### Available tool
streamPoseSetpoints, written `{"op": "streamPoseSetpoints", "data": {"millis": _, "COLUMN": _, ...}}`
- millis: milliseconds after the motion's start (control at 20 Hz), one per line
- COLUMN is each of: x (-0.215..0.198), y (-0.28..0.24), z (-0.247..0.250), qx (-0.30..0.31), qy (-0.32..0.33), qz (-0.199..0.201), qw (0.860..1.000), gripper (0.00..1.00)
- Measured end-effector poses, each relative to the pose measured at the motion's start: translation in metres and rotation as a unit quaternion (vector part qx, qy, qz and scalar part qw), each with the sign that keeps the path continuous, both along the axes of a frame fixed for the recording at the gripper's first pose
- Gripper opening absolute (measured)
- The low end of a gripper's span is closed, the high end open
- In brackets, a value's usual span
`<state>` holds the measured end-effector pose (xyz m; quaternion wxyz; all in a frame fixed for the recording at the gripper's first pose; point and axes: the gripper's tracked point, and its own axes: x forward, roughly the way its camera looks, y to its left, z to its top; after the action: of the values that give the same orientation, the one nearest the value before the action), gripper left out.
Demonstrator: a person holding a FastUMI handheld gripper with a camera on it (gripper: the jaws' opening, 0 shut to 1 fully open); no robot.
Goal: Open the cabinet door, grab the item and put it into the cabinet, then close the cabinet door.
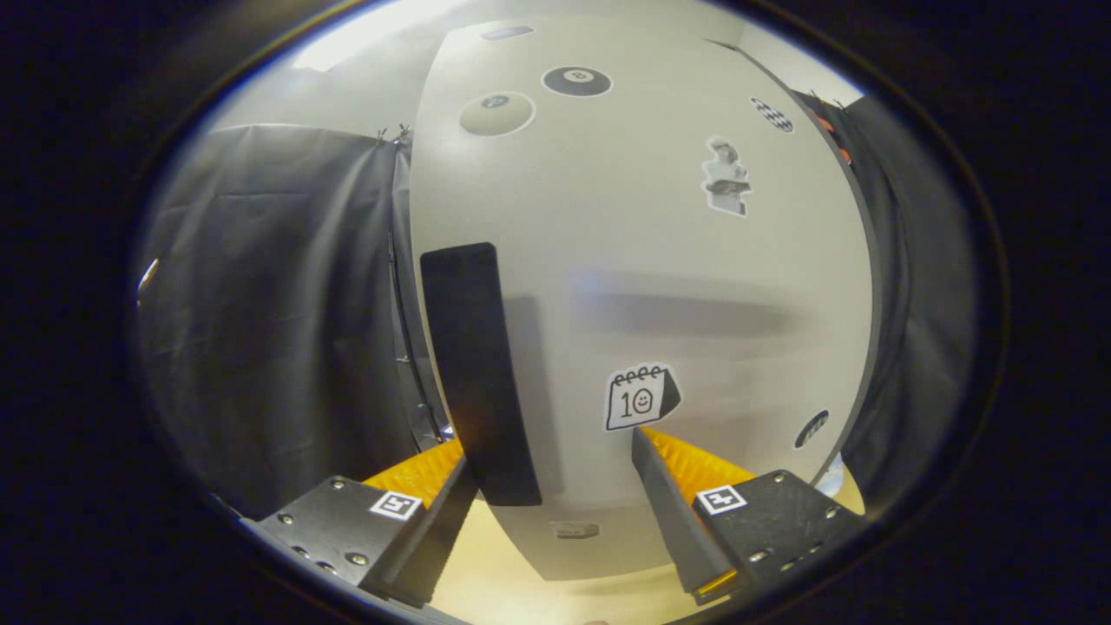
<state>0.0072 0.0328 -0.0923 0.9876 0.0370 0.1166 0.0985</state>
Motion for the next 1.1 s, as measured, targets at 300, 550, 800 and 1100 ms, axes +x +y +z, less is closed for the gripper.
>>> {"op": "streamPoseSetpoints", "data": {"millis": 300, "x": 0.015, "y": 0.008, "z": -0.005, "qx": -0.007, "qy": -0.004, "qz": 0.001, "qw": 1.0, "gripper": 1.0}}
{"op": "streamPoseSetpoints", "data": {"millis": 550, "x": 0.024, "y": 0.01, "z": -0.005, "qx": -0.004, "qy": -0.004, "qz": 0.008, "qw": 1.0, "gripper": 1.0}}
{"op": "streamPoseSetpoints", "data": {"millis": 800, "x": 0.03, "y": 0.01, "z": -0.008, "qx": 0.002, "qy": -0.003, "qz": 0.011, "qw": 1.0, "gripper": 1.0}}
{"op": "streamPoseSetpoints", "data": {"millis": 1100, "x": 0.036, "y": 0.012, "z": -0.007, "qx": 0.006, "qy": -0.001, "qz": 0.012, "qw": 1.0, "gripper": 1.0}}
